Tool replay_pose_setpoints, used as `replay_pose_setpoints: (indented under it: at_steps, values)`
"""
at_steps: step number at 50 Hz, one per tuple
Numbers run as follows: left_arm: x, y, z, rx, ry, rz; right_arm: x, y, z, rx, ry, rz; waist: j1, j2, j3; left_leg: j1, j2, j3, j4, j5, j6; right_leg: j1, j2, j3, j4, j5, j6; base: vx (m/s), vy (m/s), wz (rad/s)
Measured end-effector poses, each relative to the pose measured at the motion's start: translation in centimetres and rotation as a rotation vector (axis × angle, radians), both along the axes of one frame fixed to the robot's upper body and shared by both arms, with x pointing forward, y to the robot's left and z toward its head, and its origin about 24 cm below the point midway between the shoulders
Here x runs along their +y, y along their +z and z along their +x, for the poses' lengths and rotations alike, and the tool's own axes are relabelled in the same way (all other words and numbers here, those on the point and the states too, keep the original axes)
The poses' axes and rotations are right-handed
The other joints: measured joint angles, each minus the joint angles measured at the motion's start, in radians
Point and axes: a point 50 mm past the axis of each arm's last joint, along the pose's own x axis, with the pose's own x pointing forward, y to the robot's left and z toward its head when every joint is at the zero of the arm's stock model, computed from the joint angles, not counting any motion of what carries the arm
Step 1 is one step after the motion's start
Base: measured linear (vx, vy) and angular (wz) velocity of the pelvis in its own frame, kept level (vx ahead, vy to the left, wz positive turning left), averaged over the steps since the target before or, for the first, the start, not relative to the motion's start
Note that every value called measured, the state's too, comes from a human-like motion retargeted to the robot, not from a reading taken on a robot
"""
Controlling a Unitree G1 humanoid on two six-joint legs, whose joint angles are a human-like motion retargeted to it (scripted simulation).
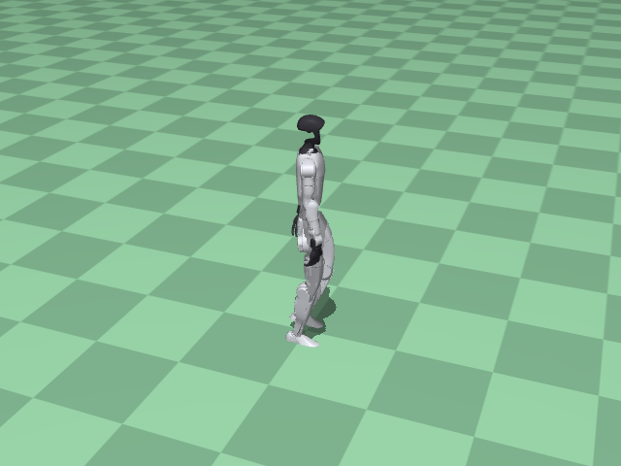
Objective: In place motions
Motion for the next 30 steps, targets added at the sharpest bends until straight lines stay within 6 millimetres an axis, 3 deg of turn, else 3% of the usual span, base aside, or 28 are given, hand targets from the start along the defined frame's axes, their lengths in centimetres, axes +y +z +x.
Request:
replay_pose_setpoints:
  at_steps: [2, 3, 5, 7, 8, 10, 13, 16, 20, 26, 28, 30]
  values:
    - [0.3, -0.1, 0.9, -0.021, -0.018, 0.017, -0.7, -0.1, -2.1, 0.063, -0.027, -0.026, -0.020, 0.038, -0.017, 0.161, -0.011, 0.008, -0.244, -0.249, -0.002, -0.025, 0.031, -0.015, 0.080, -0.014, -0.006, 0.15, -0.07, 0.14]
    - [0.3, -0.2, 1.3, -0.030, -0.027, 0.021, -1.2, 0.0, -3.3, 0.099, -0.043, -0.045, -0.059, 0.067, -0.038, 0.214, 0.046, 0.105, -0.330, -0.320, 0.019, -0.045, 0.037, -0.068, 0.132, 0.001, -0.001, 0.09, -0.07, 0.63]
    - [0.2, -0.3, 2.8, -0.059, -0.030, 0.014, -2.3, 0.1, -5.1, 0.164, -0.068, -0.098, -0.101, 0.145, -0.097, 0.167, 0.072, -0.013, -0.416, -0.300, 0.011, -0.186, 0.032, -0.136, 0.333, 0.150, 0.036, -0.12, -0.07, 0.00]
    - [0.7, -0.3, 7.0, -0.147, -0.063, 0.025, -2.7, 0.2, -4.9, 0.154, -0.158, -0.143, -0.081, 0.127, -0.035, 0.140, 0.073, -0.053, -0.420, -0.273, -0.010, -0.402, 0.003, 0.027, 0.646, 0.309, 0.123, -0.55, -0.10, -0.53]
    - [1.2, -0.2, 9.1, -0.198, -0.091, 0.042, -3.0, 0.2, -4.9, 0.130, -0.223, -0.162, -0.103, 0.132, 0.018, 0.157, 0.066, -0.073, -0.427, -0.269, 0.004, -0.469, 0.043, 0.077, 0.743, 0.354, 0.126, -0.55, -0.08, 0.28]
    - [2.2, 0.3, 12.7, -0.295, -0.161, 0.073, -3.7, 0.4, -5.1, 0.087, -0.349, -0.193, -0.120, 0.133, 0.074, 0.173, 0.071, -0.085, -0.444, -0.251, 0.006, -0.589, 0.005, 0.069, 0.961, 0.304, 0.081, -0.37, -0.04, 0.32]
    - [3.7, 1.0, 15.5, -0.372, -0.249, 0.116, -3.9, 0.6, -7.2, 0.151, -0.419, -0.224, -0.174, 0.181, 0.065, 0.132, 0.116, -0.116, -0.440, -0.236, 0.013, -0.783, 0.064, 0.084, 1.174, 0.233, 0.056, -0.08, -0.06, 0.21]
    - [3.9, 1.2, 16.1, -0.408, -0.300, 0.171, -4.0, 1.1, -10.1, 0.254, -0.439, -0.260, -0.188, 0.220, 0.012, 0.094, 0.148, -0.136, -0.444, -0.224, 0.013, -0.894, 0.099, 0.095, 1.253, 0.191, 0.049, 0.11, -0.06, 0.13]
    - [3.8, 1.4, 17.0, -0.449, -0.308, 0.165, -3.6, 1.2, -11.2, 0.302, -0.409, -0.234, -0.180, 0.206, 0.014, 0.113, 0.147, -0.119, -0.478, -0.208, 0.010, -0.841, 0.086, 0.106, 1.190, 0.173, 0.025, 0.01, -0.03, -0.14]
    - [1.9, 0.1, 12.8, -0.342, -0.260, 0.099, -3.4, 1.3, -12.3, 0.324, -0.349, -0.238, -0.116, 0.164, -0.032, 0.163, 0.114, -0.067, -0.468, -0.239, -0.014, -0.424, 0.121, 0.166, 0.608, 0.235, 0.090, 0.20, 0.06, -0.20]
    - [1.3, -0.3, 10.7, -0.292, -0.234, 0.077, -3.3, 1.2, -11.8, 0.314, -0.340, -0.236, -0.148, 0.146, -0.016, 0.168, 0.087, -0.094, -0.382, -0.273, -0.012, -0.201, 0.116, 0.110, 0.294, 0.177, 0.107, 0.26, 0.11, 0.87]
    - [0.9, -0.5, 8.2, -0.227, -0.206, 0.059, -3.3, 1.0, -11.2, 0.292, -0.328, -0.230, -0.110, 0.119, -0.034, 0.123, 0.072, -0.038, -0.224, -0.277, -0.006, -0.016, 0.064, -0.150, 0.082, 0.020, -0.002, 0.22, 0.11, -0.22]
